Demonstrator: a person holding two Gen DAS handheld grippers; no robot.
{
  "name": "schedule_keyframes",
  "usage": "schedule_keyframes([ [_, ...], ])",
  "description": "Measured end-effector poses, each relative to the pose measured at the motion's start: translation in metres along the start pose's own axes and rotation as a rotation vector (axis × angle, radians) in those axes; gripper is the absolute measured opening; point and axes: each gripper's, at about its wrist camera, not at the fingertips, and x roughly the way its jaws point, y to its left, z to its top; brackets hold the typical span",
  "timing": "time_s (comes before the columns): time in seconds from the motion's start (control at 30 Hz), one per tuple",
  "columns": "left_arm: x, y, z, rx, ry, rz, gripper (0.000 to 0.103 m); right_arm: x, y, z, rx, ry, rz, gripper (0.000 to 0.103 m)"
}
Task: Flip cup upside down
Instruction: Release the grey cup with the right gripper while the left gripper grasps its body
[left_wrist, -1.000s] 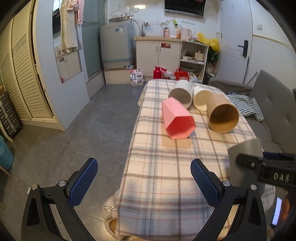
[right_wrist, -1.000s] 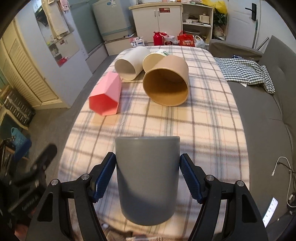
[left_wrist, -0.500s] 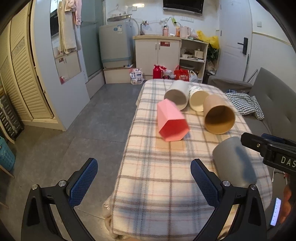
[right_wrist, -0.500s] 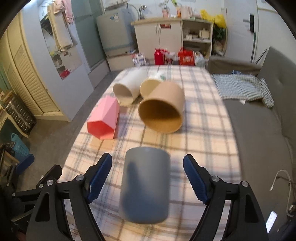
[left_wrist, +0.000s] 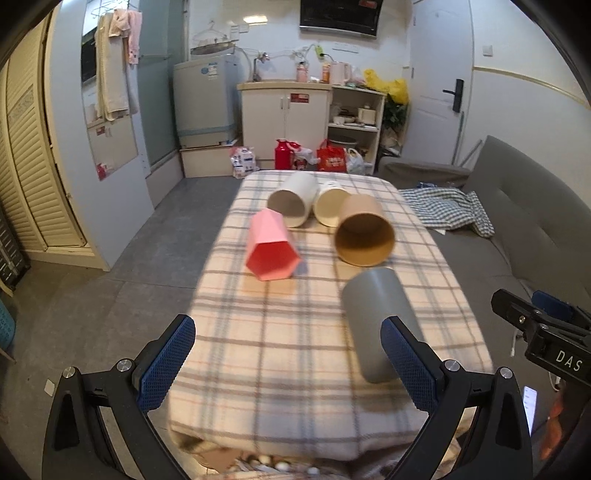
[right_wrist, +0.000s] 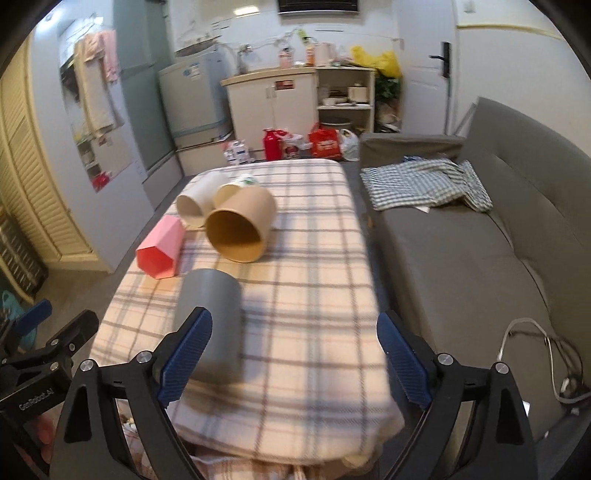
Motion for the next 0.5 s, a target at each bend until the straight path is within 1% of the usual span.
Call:
schedule_keyframes([
  [0.1,-0.003,-0.014,-0.001,0.011,-0.002,-0.015,0.103,-0.008,-0.013,-0.003,0.021,-0.005,-0.022,0.094],
  [0.23,0.000,-0.032,-0.006,0.029,0.020,-0.053,0.103,-0.014,-0.025,-0.008,0.036,-0.013,-0.049,0.094],
  [0.3,0.002,-0.039,-0.009,0.035,0.028,-0.074,0.103,-0.014,-0.030,-0.011,0.050,-0.012,-0.050,0.094],
  [0.5,0.015,-0.055,-0.020,0.073,0.074,-0.101,0.103,-0.007,-0.040,-0.019,0.077,0.002,-0.056,0.094],
])
